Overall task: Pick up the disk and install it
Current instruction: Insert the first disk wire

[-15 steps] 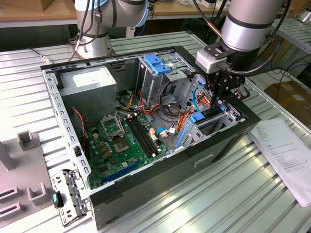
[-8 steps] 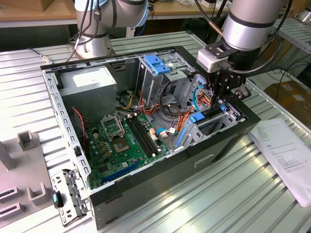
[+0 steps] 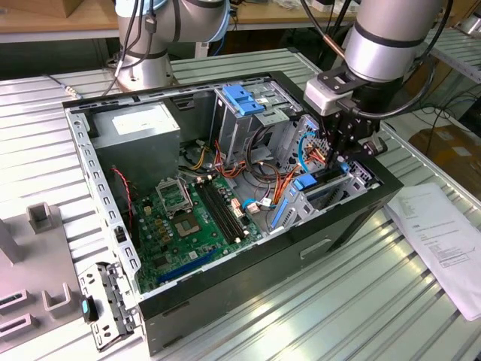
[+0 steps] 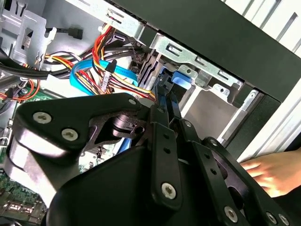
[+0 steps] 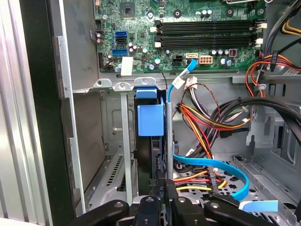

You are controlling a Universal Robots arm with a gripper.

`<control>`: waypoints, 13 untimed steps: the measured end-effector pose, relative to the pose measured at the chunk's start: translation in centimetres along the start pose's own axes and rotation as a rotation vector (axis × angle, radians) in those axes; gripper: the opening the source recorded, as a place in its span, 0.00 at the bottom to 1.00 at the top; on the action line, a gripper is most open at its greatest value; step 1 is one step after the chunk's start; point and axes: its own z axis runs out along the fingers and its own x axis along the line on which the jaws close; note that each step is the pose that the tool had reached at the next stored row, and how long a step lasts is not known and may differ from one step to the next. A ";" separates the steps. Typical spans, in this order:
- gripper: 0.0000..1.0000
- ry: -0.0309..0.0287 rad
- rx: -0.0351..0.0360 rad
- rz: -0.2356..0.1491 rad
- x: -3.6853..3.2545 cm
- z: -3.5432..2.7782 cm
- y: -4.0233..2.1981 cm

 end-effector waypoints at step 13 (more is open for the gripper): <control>0.11 -0.0092 0.0010 0.003 0.13 -0.49 -0.10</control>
